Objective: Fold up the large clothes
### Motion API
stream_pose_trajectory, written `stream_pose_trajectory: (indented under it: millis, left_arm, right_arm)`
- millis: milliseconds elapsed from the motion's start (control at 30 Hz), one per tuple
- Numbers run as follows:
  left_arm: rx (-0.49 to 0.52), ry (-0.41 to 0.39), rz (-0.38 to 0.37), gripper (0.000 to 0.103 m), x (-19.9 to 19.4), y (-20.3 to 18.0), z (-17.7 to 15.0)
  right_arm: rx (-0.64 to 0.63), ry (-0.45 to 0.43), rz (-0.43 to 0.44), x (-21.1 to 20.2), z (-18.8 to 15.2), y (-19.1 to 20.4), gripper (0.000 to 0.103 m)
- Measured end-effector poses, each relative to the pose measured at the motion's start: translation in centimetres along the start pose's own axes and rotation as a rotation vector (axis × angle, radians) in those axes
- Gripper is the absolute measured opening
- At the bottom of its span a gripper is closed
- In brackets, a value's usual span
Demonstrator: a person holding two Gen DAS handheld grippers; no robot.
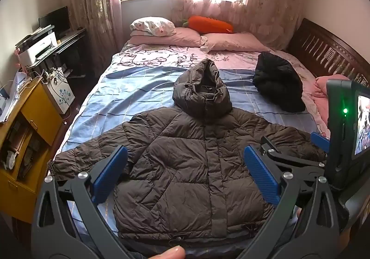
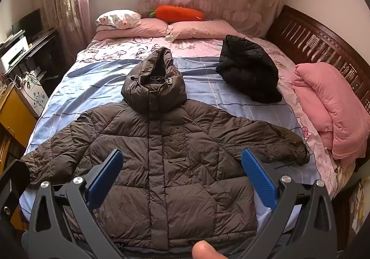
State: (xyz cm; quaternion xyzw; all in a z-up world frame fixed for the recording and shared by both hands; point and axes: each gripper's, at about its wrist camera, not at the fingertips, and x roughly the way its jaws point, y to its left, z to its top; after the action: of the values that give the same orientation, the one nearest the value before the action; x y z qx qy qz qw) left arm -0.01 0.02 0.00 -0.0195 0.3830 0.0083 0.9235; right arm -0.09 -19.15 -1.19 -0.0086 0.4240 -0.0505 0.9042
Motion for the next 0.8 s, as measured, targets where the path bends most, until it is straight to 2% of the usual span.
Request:
stream_pose_trajectory:
  millis: [667,800]
  left_arm:
    - [0.003,0.002,-0.003,0.101,0.0,0.1,0.2]
    - [0.003,0.001,-0.002,0.101,-1.0,1.2,2.9]
  right_arm:
    - [-0.002,0.001,0.000,0.0,-0.1,0.2,0.102]
    - [-0.004,0.000,0.000,0.0,-0.1,0.4,0.102]
